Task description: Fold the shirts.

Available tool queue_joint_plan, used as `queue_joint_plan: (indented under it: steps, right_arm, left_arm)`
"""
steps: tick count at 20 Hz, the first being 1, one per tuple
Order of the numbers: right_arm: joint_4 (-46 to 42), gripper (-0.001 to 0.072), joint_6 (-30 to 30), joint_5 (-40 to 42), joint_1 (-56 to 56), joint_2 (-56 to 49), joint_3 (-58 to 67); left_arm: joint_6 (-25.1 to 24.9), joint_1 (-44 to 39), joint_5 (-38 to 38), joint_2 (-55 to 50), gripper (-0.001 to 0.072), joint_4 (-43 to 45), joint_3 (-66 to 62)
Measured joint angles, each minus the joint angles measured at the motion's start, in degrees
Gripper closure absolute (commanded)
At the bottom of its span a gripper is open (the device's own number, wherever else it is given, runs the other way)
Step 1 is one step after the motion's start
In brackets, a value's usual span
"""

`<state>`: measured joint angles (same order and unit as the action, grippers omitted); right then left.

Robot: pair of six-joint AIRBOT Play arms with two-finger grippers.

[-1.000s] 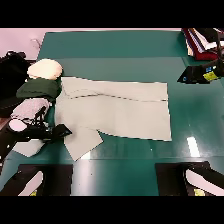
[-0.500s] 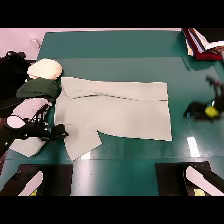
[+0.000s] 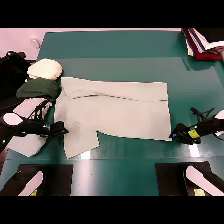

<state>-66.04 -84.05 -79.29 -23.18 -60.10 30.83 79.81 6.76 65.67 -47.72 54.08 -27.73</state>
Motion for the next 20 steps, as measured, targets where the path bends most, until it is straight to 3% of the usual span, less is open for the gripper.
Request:
queue_joint_plan:
  steps: [2, 4, 5, 10, 17, 20]
  right_arm:
    - [1.03, 0.0358, -0.83, 0.22, 3.13, -3.02, 0.70]
    - [1.55, 0.0602, -1.16, 1.14, 6.58, -5.35, 1.11]
    - [1.60, 0.0691, -1.18, 1.99, 8.20, -5.97, 1.20]
    - [-2.43, 0.0694, -1.44, 5.35, 12.20, -1.51, 1.53]
    - [-12.46, 0.0695, -1.57, -7.80, 5.92, 16.63, 4.98]
    - [-14.60, 0.0695, -1.55, -10.88, 4.79, 20.22, 9.66]
  left_arm:
    - [-0.17, 0.00, 0.15, 0.00, 0.0681, -0.09, -0.07]
    - [-0.26, 0.00, 0.33, 0.00, 0.0682, -0.15, -0.17]
    - [-0.42, 0.00, 0.59, -0.02, 0.0683, -0.13, -0.37]
    - [-0.24, 0.00, 5.27, 2.84, 0.0684, 2.38, -3.13]
    - [6.25, -0.04, 22.29, 20.90, 0.0683, 4.81, -4.09]
    - [7.54, -0.07, 25.24, 23.30, 0.0684, 4.44, -5.49]
